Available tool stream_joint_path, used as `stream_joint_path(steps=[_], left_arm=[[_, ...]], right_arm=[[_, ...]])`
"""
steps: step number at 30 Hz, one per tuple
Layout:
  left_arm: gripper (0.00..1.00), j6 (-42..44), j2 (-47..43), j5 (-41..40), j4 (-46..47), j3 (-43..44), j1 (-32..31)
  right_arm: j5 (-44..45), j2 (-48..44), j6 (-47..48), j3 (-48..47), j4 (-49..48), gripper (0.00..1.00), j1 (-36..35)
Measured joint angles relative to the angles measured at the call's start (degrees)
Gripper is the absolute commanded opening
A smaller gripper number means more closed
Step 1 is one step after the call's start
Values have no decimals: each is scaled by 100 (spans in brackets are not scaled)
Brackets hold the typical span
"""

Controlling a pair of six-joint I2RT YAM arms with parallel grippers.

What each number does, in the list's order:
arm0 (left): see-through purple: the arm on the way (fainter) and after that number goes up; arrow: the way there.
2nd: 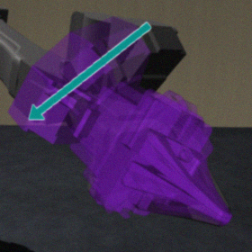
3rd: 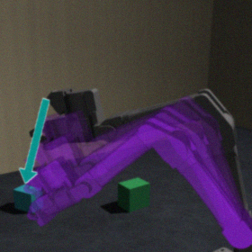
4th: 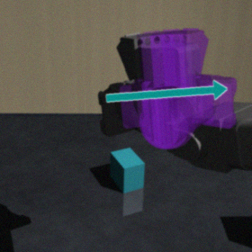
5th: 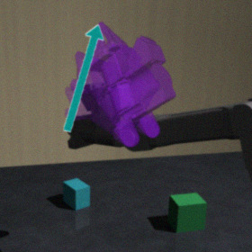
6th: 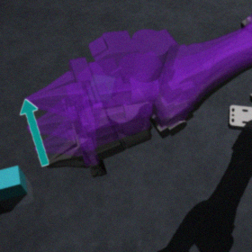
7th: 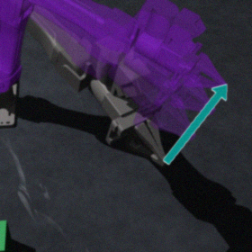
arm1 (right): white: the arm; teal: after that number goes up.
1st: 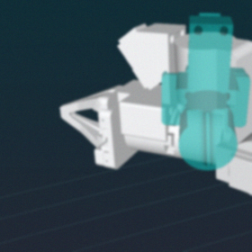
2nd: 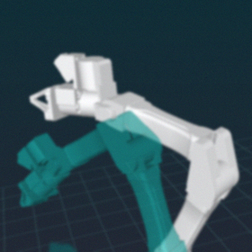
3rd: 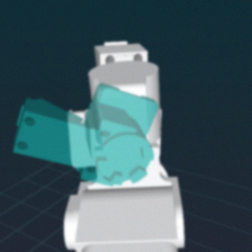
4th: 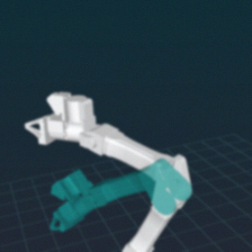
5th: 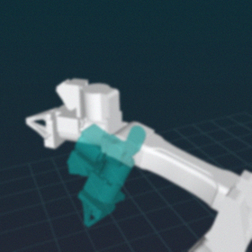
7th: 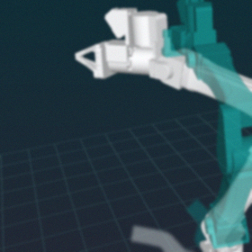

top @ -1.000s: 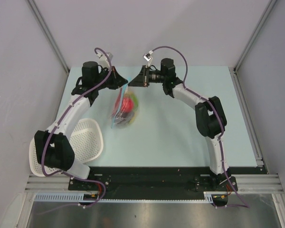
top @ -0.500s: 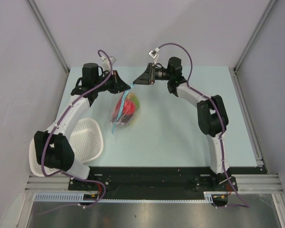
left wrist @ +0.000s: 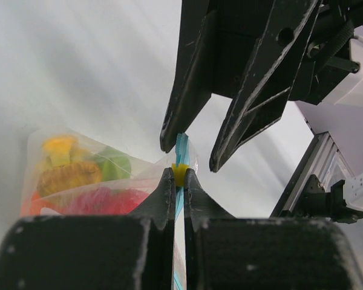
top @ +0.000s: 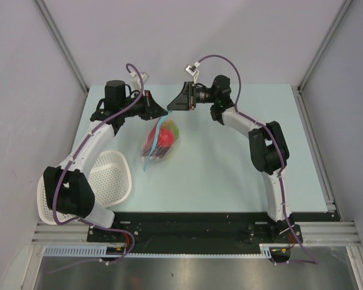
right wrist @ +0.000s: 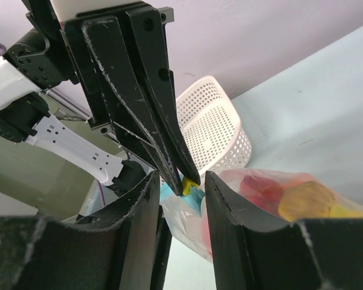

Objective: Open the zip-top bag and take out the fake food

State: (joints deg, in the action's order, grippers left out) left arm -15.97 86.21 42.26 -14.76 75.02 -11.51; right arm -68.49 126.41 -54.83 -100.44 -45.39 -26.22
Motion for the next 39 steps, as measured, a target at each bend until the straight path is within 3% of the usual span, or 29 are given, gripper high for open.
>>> stream_joint_path(steps=[8,9,13,20,27,39], left_arm=[[0,-2,0,0,2,0,28],[0,-2,0,0,2,0,37],[0,-4,0,2,4,0,66],[0,-50,0,-13,-4,-4,101],[0,-105,-66,-511,20,-162,153],[0,-293,-2179,-1191,-341,-1941,166]], right_arm=[[-17,79,-61,70,9,19,7],[-15,79,-63,70,9,12,7],[-15,90,-107,70,-2,0,7],[52,179,-282,70,-127,0,-7],[815,79,529,7,931,0,-90],[1858,264,903,-1119,2345,0,-15]])
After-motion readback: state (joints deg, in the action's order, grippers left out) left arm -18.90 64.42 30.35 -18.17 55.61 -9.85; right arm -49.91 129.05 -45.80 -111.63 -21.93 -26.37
